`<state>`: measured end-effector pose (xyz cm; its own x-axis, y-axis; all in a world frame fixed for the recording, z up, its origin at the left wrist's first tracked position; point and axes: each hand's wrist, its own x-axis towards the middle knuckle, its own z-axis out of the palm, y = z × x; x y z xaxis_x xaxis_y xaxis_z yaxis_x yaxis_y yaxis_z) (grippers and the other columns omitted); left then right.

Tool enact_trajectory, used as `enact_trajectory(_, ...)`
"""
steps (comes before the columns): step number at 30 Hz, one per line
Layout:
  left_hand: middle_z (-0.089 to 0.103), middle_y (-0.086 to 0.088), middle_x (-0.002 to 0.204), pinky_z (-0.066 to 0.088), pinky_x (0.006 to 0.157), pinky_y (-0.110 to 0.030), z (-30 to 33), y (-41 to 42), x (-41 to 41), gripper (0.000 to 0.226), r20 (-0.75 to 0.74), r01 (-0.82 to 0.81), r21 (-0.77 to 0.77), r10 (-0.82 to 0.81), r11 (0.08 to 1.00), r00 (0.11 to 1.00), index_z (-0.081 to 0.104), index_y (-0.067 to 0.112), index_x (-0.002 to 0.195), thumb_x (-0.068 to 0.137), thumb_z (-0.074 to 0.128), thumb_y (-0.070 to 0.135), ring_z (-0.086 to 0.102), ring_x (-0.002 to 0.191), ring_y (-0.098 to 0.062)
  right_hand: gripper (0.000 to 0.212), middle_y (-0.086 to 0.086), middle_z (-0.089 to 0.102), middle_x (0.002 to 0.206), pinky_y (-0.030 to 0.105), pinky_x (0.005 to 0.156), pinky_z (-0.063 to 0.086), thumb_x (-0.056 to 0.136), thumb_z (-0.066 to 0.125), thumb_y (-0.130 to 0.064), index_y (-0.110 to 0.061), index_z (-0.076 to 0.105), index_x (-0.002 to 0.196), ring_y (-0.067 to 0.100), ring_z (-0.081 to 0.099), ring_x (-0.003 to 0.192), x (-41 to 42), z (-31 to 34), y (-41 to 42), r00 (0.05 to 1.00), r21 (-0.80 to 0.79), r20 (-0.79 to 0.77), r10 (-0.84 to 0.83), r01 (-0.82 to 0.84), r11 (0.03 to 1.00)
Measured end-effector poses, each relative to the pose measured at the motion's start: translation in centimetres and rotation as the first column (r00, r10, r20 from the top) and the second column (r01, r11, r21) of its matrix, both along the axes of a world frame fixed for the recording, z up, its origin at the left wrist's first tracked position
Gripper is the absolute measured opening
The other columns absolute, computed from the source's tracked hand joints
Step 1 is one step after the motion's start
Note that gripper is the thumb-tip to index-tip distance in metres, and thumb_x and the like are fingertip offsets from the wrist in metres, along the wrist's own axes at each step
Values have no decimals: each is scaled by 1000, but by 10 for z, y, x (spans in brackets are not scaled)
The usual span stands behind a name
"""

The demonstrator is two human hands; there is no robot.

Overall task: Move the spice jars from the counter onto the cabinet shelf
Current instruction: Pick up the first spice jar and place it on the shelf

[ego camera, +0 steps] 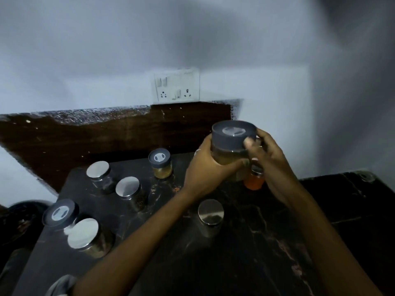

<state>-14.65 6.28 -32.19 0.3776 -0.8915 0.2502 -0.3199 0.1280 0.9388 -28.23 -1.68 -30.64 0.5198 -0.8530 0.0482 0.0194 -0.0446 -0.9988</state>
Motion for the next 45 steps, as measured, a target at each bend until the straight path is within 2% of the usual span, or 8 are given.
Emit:
enact_trajectory(3,61,12,121,53,91,-26,34,2,25,77,-13,-58,-53,58,997,998,45,27,132,65,81,43,60,108,-2,39,-5,63,122,33,82,55,93,41,-48,-35,51,128,16,61,110,22,17,2,985,95,174,-7,-9,995)
enact_trajectory(8,66,10,108,51,69,-9,74,13,52,70,-129,-3,-102,-10,995,992,50,14,129,68,77,34,65,92,6,59,9,55,136,52,89,50,90,29,-60,-27,44,137,29,55,121,60,23,24,874,454,484,53,-302,838)
enact_trajectory(17,70,2,106,52,76,-14,94,31,85,57,-181,53,-150,-80,987,980,54,7,125,74,63,30,68,97,-6,59,15,55,134,51,95,48,89,37,-55,-19,47,134,33,54,123,105,46,42,698,377,698,163,-551,745)
enact_trajectory(23,72,10,107,54,84,-19,114,37,87,49,-237,10,-216,-63,976,970,55,19,122,78,56,41,67,101,-4,64,13,54,133,49,86,54,75,63,-32,-18,37,132,26,62,113,124,72,58,684,242,725,86,-369,897)
enact_trajectory(27,70,18,106,54,84,-21,123,37,80,32,-282,-70,-275,-11,959,959,56,30,110,86,46,49,66,102,-3,77,10,57,123,35,86,57,59,81,-34,-28,34,119,17,66,105,134,85,69,818,11,574,37,-53,999)
enact_trajectory(31,63,2,125,50,94,-35,130,39,76,30,-373,-121,-312,-4,942,928,57,35,107,93,37,52,64,111,-15,75,12,45,134,28,84,56,63,80,-39,-35,34,121,20,59,115,135,90,73,863,-151,502,53,28,988)
enact_trajectory(38,70,-8,113,53,90,-32,136,41,81,52,-412,-105,-346,-50,932,910,60,18,121,97,27,51,67,106,-19,58,10,57,131,36,98,50,83,61,-37,-14,43,134,22,57,120,127,96,73,760,-58,593,264,-287,956)
enact_trajectory(45,73,2,106,54,73,-18,132,43,76,45,-395,-124,-322,-14,939,919,62,24,115,100,27,47,69,99,-10,74,-5,51,129,29,90,53,61,77,-42,-37,39,124,11,55,117,125,98,85,885,-297,464,37,117,948)
